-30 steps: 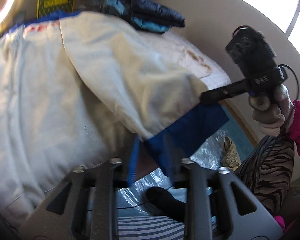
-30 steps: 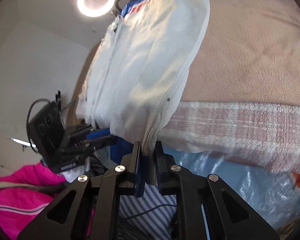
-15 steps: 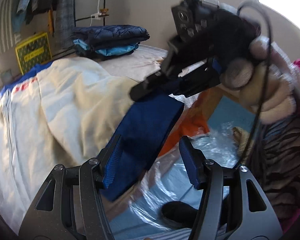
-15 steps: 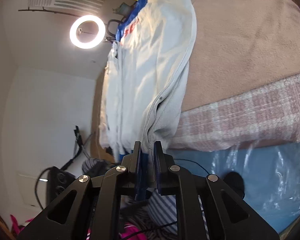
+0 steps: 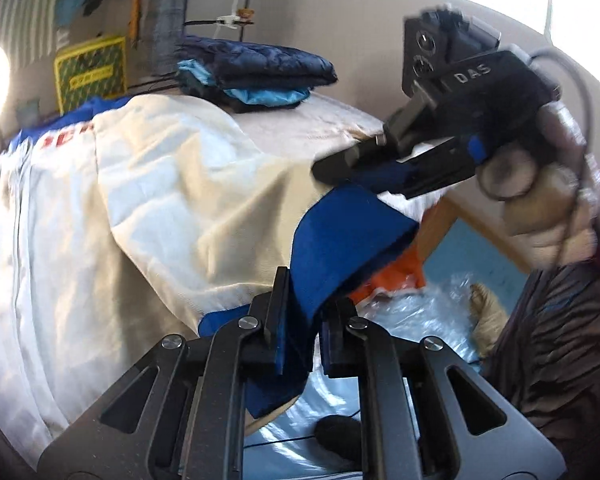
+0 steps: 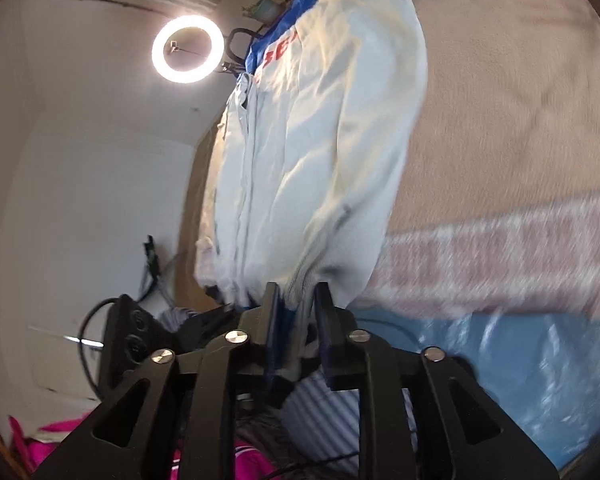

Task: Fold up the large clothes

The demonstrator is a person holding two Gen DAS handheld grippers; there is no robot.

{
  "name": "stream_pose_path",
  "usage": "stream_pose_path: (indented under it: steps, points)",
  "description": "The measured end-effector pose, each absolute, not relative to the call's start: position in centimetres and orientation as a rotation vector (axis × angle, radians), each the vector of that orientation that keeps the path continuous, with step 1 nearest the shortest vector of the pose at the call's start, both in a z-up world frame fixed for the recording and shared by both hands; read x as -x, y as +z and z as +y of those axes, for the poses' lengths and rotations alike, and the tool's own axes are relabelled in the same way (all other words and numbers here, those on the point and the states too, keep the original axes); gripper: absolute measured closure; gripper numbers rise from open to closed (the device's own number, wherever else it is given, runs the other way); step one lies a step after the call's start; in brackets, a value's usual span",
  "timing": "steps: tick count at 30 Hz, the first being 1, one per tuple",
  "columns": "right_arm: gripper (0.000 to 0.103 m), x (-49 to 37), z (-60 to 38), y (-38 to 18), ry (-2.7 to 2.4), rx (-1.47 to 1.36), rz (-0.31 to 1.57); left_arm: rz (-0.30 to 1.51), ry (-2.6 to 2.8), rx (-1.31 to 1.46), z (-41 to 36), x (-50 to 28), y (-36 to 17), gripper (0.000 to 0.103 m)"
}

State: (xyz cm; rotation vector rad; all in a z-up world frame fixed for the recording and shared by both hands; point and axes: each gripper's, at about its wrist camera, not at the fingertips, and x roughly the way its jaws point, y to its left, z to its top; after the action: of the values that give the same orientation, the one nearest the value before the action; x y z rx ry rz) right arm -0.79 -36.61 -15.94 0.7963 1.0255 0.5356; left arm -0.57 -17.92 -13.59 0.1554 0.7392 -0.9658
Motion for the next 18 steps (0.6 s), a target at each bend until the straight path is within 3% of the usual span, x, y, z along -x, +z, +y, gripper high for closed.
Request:
stream_pose_path:
  steps: [3,8,15,17,18]
  points:
    - [0.058,-1.8,-39.1,-15.5,0.464,-0.828,0.952,0.751,-0.957,-0.088,-16.6,0.2,-13.0,0.092]
    - [0.052,-8.7,-41.6,-17.4,0.349,-0.850,0.941,0.766,-0.939,-0.003,-15.4,-0.4,-12.5,0.092]
    - [0.052,-16.7,-42.5,-20.3,0.296,-0.951,0.899,0.772,-0.920,0.050,-14.5,0.1,-12.4,0.093]
    - [0.059,-17.7,-42.3,-20.5,0.293,-0.976,0.877,0.774,-0.910,0.069,-14.1,0.2,-12.5,0.093]
    - [0.079,-18.4,-42.1,-20.5,0.298,-0.987,0.873,0.778,-0.906,0.082,-13.9,0.3,-12.7,0.093]
